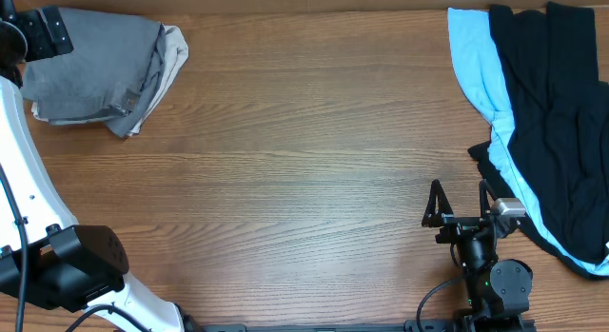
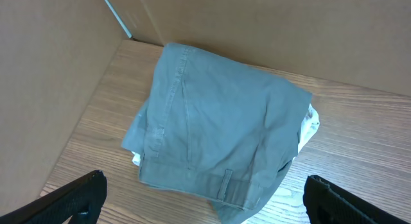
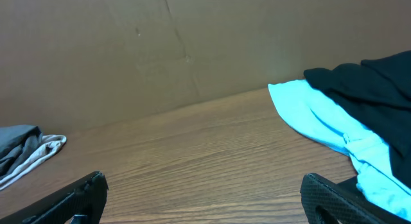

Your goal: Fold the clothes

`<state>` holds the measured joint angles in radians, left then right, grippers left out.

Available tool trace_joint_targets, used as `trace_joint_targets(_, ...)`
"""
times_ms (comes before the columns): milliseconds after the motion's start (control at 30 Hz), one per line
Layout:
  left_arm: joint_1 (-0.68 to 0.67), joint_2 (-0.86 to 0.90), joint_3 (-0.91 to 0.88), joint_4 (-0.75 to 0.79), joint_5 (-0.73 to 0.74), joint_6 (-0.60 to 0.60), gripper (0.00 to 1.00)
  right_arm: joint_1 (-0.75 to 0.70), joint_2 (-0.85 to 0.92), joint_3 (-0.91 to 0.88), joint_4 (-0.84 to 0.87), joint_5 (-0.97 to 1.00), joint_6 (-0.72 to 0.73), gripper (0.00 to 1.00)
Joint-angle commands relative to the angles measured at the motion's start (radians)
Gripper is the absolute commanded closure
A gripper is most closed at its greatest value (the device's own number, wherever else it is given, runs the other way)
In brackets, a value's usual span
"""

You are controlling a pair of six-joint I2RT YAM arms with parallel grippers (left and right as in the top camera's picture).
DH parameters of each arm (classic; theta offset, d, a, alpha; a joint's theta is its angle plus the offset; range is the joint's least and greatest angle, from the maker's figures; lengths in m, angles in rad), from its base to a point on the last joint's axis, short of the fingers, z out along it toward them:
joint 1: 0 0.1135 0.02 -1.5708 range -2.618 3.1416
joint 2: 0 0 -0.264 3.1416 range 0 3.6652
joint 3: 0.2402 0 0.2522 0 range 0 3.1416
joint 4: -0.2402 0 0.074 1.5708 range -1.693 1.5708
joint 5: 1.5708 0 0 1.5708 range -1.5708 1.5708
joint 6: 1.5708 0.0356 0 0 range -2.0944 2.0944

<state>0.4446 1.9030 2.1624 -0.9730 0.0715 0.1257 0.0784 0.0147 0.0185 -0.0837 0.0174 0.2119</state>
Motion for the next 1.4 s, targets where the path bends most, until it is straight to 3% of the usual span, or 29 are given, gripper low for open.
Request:
trace_joint_targets(0, 0.0, 0.001, -0.002, 0.001, 0.007, -0.016, 0.0, -0.007, -0.012, -0.011, 0.002, 0.004, -0.003, 0.0)
trace_joint_targets(600, 0.0, 0.0, -0.002, 0.0, 0.003, -0.015, 0.0, -0.007, -0.012, -0.011, 0.002, 0.004, -0.003, 0.0)
trace_joint_targets(767, -0.01, -0.069, -0.002, 0.0, 0.003, -0.015, 0.0, -0.007, -0.012, -0.011, 0.003, 0.004, -0.003, 0.0)
trace_joint_targets(1033, -0.163, -0.332, -0.115, 0.002, 0.003, -0.015, 0.0, -0.007, -0.012, -0.011, 0.003, 0.004, -0.003, 0.0)
trace_joint_targets(1200, -0.27, -0.556, -0.298, 0.001, -0.027, -0.014, 0.0, -0.007, -0.012, -0.011, 0.002, 0.004, -0.003, 0.0)
trace_joint_targets(1367, -0.313, -0.776, -0.568, 0.134, -0.014, -0.008, 0.0, -0.007, -0.012, -0.011, 0.002, 0.004, -0.003, 0.0)
